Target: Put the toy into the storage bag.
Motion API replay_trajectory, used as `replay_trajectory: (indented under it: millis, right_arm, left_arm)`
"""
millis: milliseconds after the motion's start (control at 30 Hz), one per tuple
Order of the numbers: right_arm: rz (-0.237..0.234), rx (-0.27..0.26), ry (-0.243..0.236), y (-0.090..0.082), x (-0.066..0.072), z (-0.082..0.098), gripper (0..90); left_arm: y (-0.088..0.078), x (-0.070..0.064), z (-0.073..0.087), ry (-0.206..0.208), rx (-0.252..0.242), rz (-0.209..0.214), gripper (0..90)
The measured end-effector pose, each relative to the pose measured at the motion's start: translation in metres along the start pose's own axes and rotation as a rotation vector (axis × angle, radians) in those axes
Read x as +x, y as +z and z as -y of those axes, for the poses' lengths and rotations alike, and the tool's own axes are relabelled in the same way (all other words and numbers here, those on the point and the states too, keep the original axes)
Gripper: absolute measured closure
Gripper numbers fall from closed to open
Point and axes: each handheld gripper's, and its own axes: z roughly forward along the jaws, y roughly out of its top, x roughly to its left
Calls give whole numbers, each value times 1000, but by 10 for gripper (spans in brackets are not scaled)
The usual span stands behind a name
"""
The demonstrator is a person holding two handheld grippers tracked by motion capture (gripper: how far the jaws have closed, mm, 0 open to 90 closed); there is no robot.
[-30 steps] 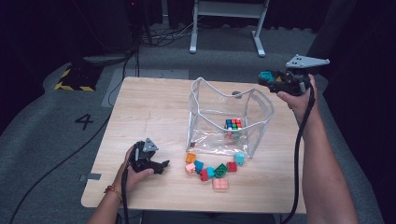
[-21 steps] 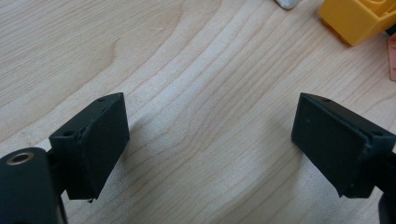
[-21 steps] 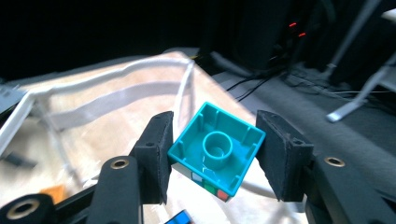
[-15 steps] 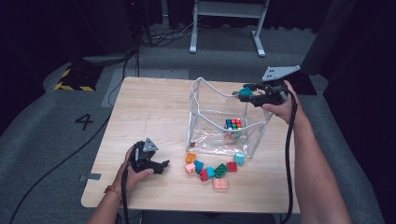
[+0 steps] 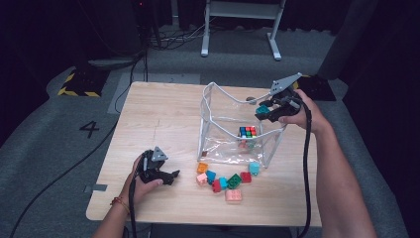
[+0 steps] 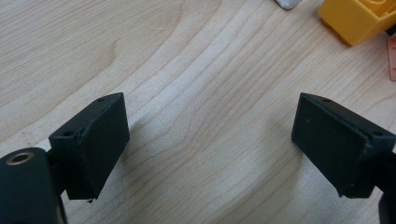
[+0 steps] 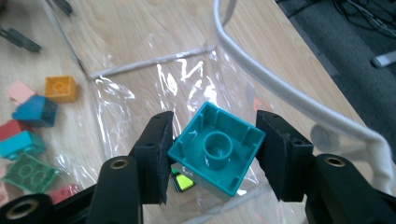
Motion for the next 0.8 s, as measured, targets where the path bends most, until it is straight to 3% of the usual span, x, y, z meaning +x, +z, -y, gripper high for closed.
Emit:
replay_trajectory:
  millis: [100,233,333,567,667,800]
  right_arm:
    - [16,27,20,-1,-3,3,484]
    - [43,107,13,2,-5,5,484]
    - [50,134,7,6,-7,6,483]
    - [74,226,59,10,-14,13,483]
    - [74,235,46,9,-15,13,483]
    - [79,295,15,12,-12,9,481]
  left_arm:
    - [0,0,0,2,0,-2,113]
    - [0,0,0,2,0,-1,114]
    - [0,0,0,0,0,0,114]
    - [0,0,0,-1,1,1,114]
    - [0,0,0,-1,1,1,114]
    - [0,0,0,-1,1,1,113]
